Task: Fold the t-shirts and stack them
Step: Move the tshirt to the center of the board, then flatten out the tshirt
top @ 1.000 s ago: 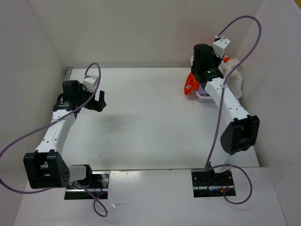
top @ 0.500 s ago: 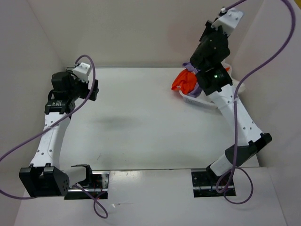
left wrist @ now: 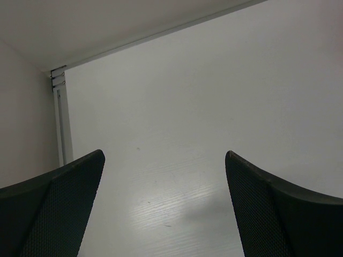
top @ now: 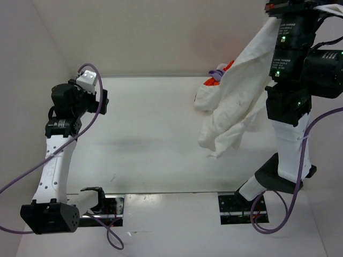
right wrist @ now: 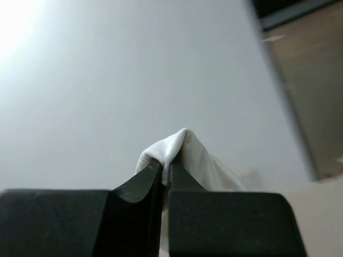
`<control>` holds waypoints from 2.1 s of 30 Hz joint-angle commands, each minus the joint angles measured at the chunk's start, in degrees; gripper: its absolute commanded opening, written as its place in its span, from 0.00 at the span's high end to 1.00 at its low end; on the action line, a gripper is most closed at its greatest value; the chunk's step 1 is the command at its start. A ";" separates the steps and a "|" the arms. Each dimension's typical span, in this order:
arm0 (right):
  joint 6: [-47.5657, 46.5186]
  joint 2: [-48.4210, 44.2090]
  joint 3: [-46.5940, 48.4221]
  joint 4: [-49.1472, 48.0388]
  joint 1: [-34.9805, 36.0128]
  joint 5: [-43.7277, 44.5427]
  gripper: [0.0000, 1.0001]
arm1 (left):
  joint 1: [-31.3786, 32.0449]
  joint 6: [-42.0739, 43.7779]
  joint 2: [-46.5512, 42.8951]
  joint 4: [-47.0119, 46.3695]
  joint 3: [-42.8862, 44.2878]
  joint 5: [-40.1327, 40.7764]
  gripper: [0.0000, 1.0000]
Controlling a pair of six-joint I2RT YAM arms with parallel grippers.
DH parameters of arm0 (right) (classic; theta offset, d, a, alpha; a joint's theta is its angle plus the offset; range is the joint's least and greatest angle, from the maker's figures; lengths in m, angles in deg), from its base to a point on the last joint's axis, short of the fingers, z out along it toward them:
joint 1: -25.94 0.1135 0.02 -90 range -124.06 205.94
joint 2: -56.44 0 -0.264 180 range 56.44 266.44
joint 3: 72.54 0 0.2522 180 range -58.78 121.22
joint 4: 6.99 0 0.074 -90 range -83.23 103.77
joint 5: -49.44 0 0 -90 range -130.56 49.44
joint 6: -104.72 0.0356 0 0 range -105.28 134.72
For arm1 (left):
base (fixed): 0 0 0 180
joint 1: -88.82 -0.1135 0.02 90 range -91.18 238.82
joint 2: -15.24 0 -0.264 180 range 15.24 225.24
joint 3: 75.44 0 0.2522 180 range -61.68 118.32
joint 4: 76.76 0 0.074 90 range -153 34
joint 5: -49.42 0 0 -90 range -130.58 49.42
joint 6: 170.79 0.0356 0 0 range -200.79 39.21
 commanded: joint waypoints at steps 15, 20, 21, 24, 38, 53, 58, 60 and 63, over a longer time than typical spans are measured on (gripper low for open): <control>24.04 14.27 -14.56 7.61 10.21 -15.29 0.33 | -5.62 -8.54 -6.95 -2.43 -0.16 20.18 0.00; 31.61 13.65 -32.49 14.37 0.55 -15.30 0.11 | -5.62 -8.02 -6.95 -3.84 -2.26 18.43 0.00; 35.19 13.65 -37.40 15.96 -1.04 -15.30 0.17 | -5.62 -7.41 -6.95 -3.84 -2.27 15.90 0.00; 39.43 17.60 -42.78 22.36 -5.70 -16.26 0.34 | -5.62 -5.39 -6.95 -2.34 -3.76 10.36 0.00; 46.47 25.87 -55.97 31.88 -11.68 -1.59 0.53 | -5.09 -1.86 -6.43 1.08 -9.83 3.48 0.00; 38.66 11.57 -66.45 26.00 -17.15 -7.27 0.42 | -3.42 1.64 -4.23 2.23 -10.97 2.87 0.00; 39.26 2.95 -69.07 26.60 -8.10 -10.30 0.16 | -1.76 5.34 -2.82 4.16 -10.97 1.37 0.00; 40.58 -1.87 -72.14 28.70 -5.73 -9.67 0.15 | -0.62 8.40 -1.51 5.30 -11.50 1.89 0.00; 41.99 -7.24 -77.67 31.95 -3.79 -11.86 0.14 | 2.27 16.37 -0.98 10.56 -11.50 -0.29 0.00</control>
